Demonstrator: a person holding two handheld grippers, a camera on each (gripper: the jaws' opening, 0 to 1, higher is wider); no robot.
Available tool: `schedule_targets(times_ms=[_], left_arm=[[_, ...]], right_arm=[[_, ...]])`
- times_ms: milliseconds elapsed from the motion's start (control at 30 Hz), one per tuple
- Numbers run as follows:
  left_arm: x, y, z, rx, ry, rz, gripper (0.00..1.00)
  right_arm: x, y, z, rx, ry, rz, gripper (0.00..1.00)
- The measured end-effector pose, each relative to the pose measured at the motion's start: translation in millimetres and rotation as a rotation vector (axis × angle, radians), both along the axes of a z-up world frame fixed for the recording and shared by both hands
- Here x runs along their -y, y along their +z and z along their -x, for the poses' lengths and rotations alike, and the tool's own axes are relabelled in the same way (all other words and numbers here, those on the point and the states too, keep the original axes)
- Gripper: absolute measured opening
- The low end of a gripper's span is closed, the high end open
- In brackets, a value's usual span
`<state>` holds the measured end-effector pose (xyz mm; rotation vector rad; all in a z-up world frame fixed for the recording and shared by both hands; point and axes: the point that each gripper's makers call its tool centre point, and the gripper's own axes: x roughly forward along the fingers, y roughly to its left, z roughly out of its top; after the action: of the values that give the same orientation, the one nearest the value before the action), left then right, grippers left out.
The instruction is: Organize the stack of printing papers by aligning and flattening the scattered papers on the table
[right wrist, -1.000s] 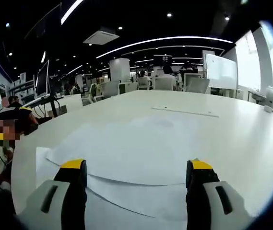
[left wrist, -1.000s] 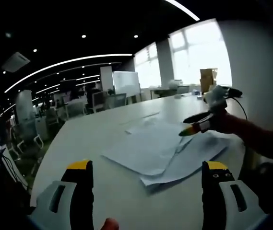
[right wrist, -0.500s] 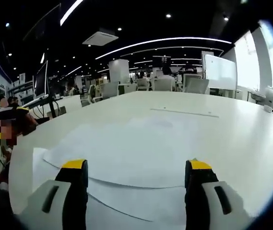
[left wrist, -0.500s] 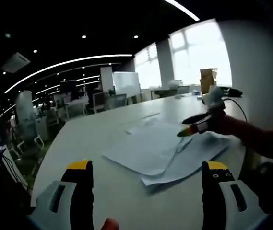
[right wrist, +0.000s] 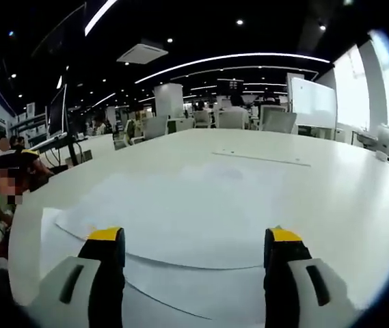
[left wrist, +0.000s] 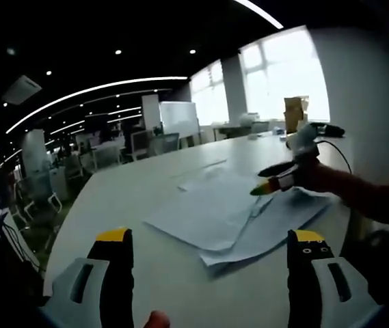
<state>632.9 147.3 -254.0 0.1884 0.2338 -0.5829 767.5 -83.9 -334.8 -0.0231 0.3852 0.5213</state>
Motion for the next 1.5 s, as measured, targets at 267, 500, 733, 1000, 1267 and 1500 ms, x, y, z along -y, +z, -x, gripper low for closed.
schedule_targets(times_ms=[267, 500, 733, 1000, 1267, 1500], left_arm=[[0, -4.3, 0.0, -0.003, 0.001, 0.003, 0.95], [0, -3.4, -1.2, -0.001, 0.000, 0.006, 0.95], [3, -4.2, -1.2, -0.003, -0.006, 0.005, 0.95], [3, -3.8, -0.1, -0.002, -0.002, 0.012, 0.95], [2, -2.2, 1.0, 0.003, -0.002, 0.004, 0.95], [0, -3.6, 1.5, 0.002, 0.007, 0.005, 0.95]], right_arm=[[6, -4.0, -1, -0.007, -0.015, 0.020, 0.79], [9, -7.6, 0, -0.013, -0.018, 0.048, 0.78], [14, -11.1, 0, -0.027, -0.029, 0.058, 0.78], [18, -20.8, -1, -0.046, -0.044, 0.113, 0.75], [16, -20.2, 0, -0.038, -0.041, 0.101, 0.72], [10, -17.4, 4, -0.029, -0.020, 0.099, 0.66]])
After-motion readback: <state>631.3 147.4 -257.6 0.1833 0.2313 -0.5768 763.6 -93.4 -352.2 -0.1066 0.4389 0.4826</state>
